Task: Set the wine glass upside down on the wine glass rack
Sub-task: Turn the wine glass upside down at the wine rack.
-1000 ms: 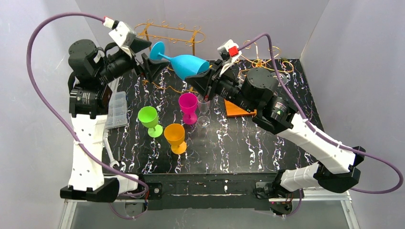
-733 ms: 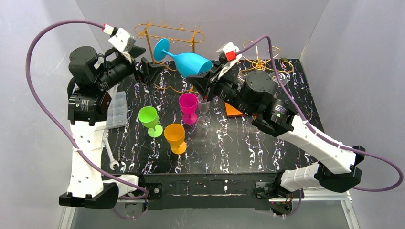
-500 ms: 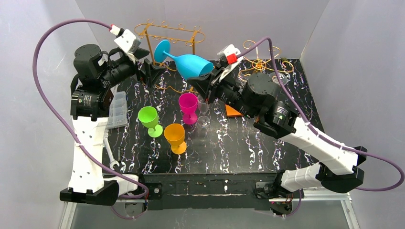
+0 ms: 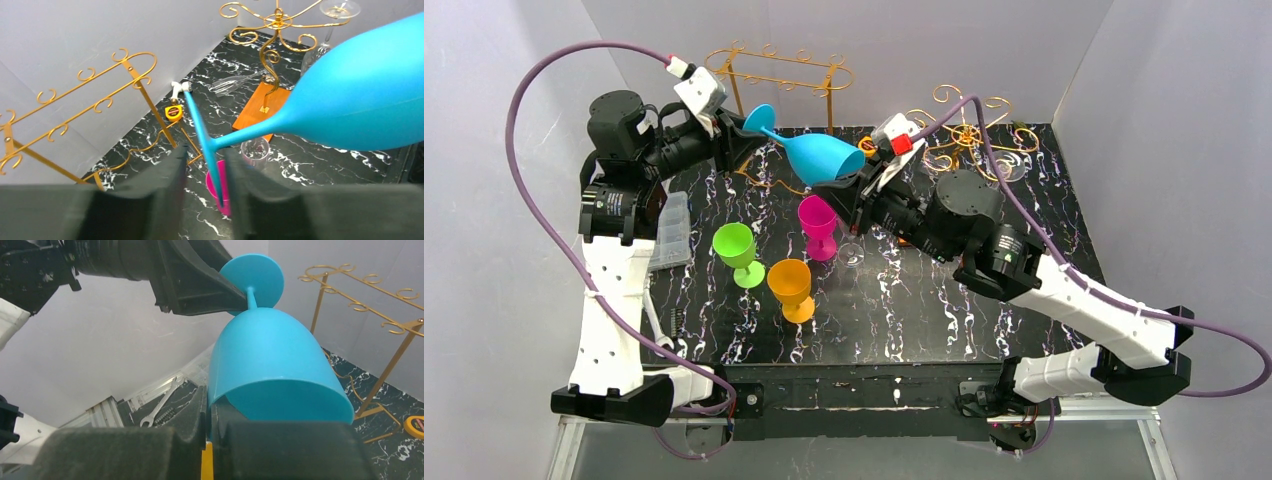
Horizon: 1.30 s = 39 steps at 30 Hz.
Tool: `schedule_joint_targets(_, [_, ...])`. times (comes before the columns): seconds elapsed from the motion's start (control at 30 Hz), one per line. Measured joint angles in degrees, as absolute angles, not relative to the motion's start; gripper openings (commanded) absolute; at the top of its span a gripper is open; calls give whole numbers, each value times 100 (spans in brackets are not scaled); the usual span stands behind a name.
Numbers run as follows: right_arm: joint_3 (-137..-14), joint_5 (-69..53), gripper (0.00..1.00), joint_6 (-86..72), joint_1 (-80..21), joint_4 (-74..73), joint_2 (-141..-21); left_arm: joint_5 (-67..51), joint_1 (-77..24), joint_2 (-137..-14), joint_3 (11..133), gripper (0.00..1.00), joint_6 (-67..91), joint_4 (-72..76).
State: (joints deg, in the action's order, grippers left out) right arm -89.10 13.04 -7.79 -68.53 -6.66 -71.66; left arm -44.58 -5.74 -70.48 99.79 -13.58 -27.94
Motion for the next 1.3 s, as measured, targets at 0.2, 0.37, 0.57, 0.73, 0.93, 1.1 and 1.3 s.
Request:
schedule_joint_targets(0.2, [-8805, 1372, 39, -834, -6932, -423, -7190, -4606, -582, -7046, 9974, 0, -1402, -2792])
schedule_joint_targets(0.37, [-8720, 1299, 98, -1142, -7028, -576, -7194, -4353, -574, -7030, 9773, 0, -1973, -2714])
schedule_joint_targets(0.57, [-8927, 1369, 98, -1693, -7024, -1824, -7264, -3964, -574, -6949, 9203, 0, -3116, -2368])
schedule_joint_targets(0.73, [-9032, 1616, 98, -2043, -7024, -2884, -7269, -4292, -574, -6519, 8403, 0, -4401, -1688])
schedule_joint_targets(0.93, [-9076, 1603, 99, -1938, -7013, -2633, -7393, -5076, -613, -5857, 7966, 0, -5199, -1457])
schedule_joint_targets(1.1, [-9129, 1238, 98, -1909, -6866, -2241, -7795, -5605, -637, -5457, 7843, 0, -5640, -1330])
schedule_joint_targets(1.3, [-8982, 716, 98, -1981, -6700, -1723, -8009, -5887, -663, -5422, 7839, 0, -5688, -1326])
